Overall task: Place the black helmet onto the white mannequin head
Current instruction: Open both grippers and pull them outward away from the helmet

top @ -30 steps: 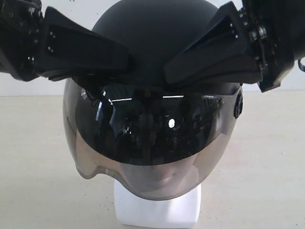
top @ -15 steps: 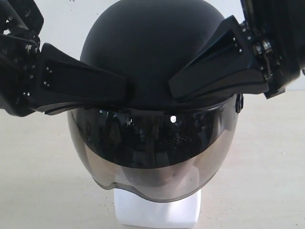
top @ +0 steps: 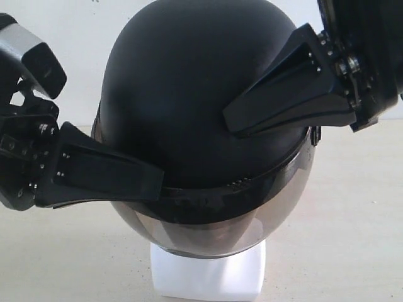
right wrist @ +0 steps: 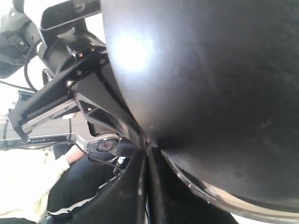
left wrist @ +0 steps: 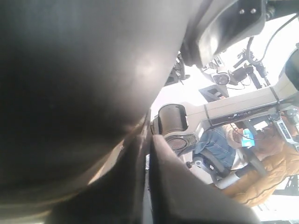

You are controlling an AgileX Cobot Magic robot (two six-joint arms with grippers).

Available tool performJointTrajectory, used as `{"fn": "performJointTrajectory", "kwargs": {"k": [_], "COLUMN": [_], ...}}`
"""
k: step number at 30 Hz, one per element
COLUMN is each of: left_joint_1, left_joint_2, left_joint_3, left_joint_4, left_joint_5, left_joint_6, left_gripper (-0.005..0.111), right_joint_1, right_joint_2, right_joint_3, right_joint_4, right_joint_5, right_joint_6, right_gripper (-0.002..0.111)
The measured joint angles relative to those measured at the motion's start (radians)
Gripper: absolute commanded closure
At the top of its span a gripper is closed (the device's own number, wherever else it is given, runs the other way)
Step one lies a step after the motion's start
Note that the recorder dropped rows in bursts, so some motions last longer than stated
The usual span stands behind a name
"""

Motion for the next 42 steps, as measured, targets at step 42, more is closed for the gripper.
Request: {"fn": "performJointTrajectory", "kwargs": {"k": [42], "left_joint_1": [0.302], "left_joint_2": [-0.042], "left_joint_3": [-0.165], "left_joint_4": [0.029], "left_joint_5": [0.09], "left_joint_6": [-0.012], "left_gripper": [0.102], "right_joint_1": [-0.005], "right_joint_2": [-0.245], "right_joint_3": [0.178], "right_joint_4": [-0.58], "right_joint_5": [-0.28], "right_joint_6": [0.416], "right_gripper": [0.108]}}
